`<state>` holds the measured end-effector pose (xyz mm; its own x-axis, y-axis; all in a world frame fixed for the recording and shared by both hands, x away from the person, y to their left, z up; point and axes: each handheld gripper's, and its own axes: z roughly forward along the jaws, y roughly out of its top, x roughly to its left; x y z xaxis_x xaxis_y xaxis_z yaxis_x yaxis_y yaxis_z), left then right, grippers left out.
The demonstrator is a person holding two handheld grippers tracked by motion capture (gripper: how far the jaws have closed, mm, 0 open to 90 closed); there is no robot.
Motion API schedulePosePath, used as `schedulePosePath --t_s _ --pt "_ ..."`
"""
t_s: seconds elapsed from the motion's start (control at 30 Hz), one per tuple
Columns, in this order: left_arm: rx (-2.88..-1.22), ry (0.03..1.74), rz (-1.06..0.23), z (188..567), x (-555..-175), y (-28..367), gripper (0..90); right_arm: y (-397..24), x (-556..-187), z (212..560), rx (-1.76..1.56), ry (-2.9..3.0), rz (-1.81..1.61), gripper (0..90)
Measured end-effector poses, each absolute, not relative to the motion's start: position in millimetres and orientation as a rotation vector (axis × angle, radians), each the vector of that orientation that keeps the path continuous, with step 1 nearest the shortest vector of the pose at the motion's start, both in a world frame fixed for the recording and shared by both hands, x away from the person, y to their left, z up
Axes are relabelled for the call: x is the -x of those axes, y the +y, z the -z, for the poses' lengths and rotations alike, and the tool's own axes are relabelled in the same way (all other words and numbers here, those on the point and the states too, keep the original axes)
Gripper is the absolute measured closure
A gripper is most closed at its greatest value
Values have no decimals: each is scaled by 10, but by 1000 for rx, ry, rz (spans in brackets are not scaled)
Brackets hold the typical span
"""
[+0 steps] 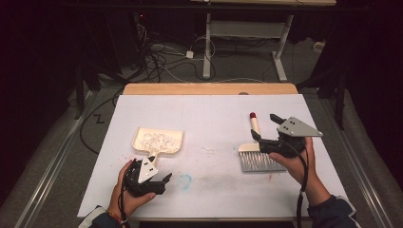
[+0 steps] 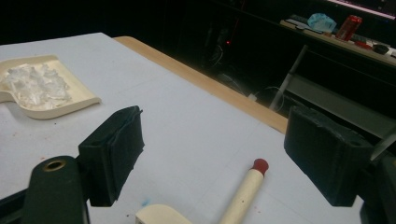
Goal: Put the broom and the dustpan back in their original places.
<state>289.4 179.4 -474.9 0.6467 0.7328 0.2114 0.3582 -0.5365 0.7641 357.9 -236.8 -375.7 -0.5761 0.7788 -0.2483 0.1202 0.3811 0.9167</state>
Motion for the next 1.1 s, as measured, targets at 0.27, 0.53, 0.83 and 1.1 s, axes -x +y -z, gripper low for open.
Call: schedulePosePath --t_s 0.27,0.53,0.83,1.1 --pt "-2166 834 -683 4749 -2890 1786 187 -2415 -3492 3743 -761 1950 -1215 203" --pt "-2168 827 -681 4751 -2888 1779 187 -2455 -3404 3737 -744 1941 -1194 203" --pt "-2171 821 -682 4748 -2883 1777 187 -2505 -3298 3763 -721 1942 -1163 205" --pt "-2172 819 -683 4747 -2880 1769 187 -2581 -3203 3799 -699 1932 -1115 204"
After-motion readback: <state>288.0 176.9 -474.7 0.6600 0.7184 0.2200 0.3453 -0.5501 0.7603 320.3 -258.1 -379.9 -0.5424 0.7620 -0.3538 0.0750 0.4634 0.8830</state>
